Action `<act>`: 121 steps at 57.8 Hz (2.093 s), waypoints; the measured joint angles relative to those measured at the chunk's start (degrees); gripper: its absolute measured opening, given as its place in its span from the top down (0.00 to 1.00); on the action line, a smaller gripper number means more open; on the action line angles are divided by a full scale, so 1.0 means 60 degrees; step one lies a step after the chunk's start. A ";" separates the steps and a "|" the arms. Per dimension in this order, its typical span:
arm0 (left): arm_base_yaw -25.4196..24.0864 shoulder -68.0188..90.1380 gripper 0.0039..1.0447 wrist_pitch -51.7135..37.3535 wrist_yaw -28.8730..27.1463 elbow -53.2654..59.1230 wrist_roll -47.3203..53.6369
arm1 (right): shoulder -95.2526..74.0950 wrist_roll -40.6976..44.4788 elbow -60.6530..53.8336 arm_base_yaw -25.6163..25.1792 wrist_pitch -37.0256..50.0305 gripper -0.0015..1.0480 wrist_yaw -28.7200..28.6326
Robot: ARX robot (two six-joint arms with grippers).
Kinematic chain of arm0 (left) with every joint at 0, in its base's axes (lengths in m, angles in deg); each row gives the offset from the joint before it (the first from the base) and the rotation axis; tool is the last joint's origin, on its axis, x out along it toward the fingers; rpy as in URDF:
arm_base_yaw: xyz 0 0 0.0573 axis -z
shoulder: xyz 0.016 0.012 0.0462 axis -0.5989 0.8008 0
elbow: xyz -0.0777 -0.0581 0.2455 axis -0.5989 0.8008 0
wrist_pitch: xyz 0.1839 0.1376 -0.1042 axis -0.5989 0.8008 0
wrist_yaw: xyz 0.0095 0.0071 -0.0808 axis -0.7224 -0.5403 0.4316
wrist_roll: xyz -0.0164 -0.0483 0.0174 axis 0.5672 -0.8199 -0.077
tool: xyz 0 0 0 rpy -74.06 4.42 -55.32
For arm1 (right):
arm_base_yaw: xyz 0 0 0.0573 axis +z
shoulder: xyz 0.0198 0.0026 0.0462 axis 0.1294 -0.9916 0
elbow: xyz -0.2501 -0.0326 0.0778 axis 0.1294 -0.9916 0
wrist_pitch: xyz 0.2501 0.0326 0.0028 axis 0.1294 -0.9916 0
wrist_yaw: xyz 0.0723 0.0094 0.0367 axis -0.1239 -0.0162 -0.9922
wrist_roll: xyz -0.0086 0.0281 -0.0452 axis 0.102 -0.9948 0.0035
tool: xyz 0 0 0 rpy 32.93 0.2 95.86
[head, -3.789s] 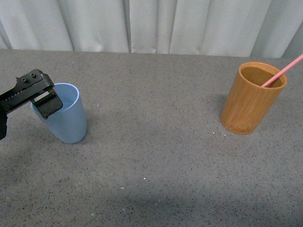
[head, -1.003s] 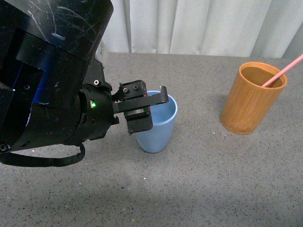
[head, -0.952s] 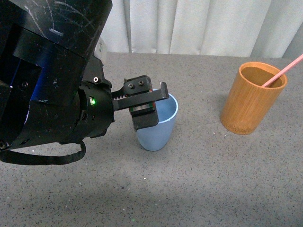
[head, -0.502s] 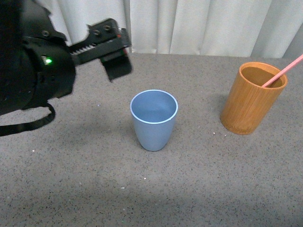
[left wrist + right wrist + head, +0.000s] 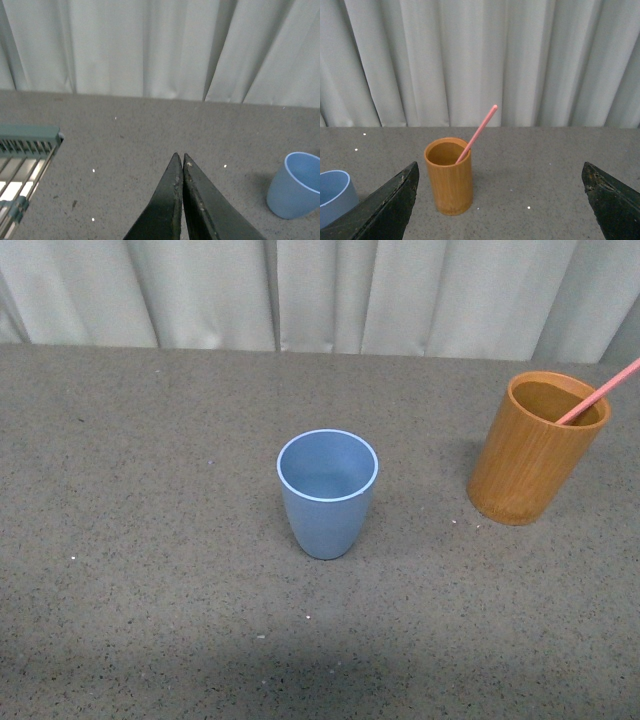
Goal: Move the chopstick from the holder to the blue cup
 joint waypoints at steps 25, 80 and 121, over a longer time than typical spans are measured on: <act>-0.0004 -0.2707 0.76 0.1891 0.0004 0.0000 0.0087 | -0.0583 0.0138 0.0000 0.0178 0.0561 0.09 0.0991; -0.0004 -0.2718 0.06 0.1898 -0.0004 0.0000 0.0102 | -1.5260 -0.1887 0.4608 0.0550 0.6408 0.09 0.2852; -0.0004 -0.2718 0.06 0.1898 -0.0004 0.0000 0.0102 | -1.7052 -0.2364 0.6983 0.1406 0.6065 0.09 0.3493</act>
